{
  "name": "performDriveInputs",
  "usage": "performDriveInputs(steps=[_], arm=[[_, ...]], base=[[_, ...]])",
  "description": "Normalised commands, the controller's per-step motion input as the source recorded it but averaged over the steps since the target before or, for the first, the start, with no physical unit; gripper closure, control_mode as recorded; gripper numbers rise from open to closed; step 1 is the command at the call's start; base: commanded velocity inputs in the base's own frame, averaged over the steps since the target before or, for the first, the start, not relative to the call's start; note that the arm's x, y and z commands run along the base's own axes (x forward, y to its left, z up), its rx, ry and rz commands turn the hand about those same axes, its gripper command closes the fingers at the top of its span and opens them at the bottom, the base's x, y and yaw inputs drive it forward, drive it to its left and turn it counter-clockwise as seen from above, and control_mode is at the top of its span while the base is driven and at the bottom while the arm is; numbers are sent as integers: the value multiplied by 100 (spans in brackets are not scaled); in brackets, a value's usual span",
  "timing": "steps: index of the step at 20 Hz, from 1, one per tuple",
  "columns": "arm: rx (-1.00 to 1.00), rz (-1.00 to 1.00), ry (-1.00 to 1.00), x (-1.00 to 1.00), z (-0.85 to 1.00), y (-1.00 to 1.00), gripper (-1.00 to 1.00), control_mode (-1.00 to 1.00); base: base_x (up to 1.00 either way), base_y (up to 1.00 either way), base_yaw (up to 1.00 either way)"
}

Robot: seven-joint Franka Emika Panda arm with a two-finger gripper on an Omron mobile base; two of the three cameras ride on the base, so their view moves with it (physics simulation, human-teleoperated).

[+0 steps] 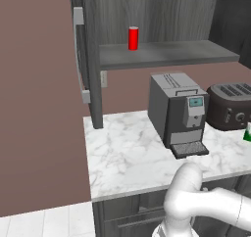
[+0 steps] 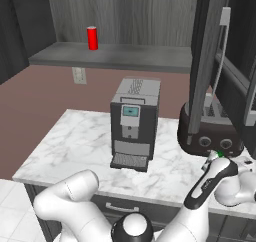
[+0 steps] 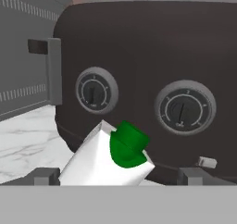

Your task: Sort all alcoholic drinks to one cabinet, and non-alcoholic drinks to the other.

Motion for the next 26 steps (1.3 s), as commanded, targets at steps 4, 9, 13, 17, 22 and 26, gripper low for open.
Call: performDriveInputs(steps=[4,9,13,17,22,26], arm=[[-1,0,0,0,-20,15,-100,-100],[-5,0,0,0,-36,38,-100,-100],[-6,0,0,0,-34,39,-100,-100],[-3,0,0,0,-22,22,-100,-100],[-1,0,0,0,-3,8,100,-100],[0,0,0,-9,8,0,100,-100]], base=[[0,0,0],[0,0,0],[0,0,0],[0,0,0],[0,0,0],[0,0,0]])
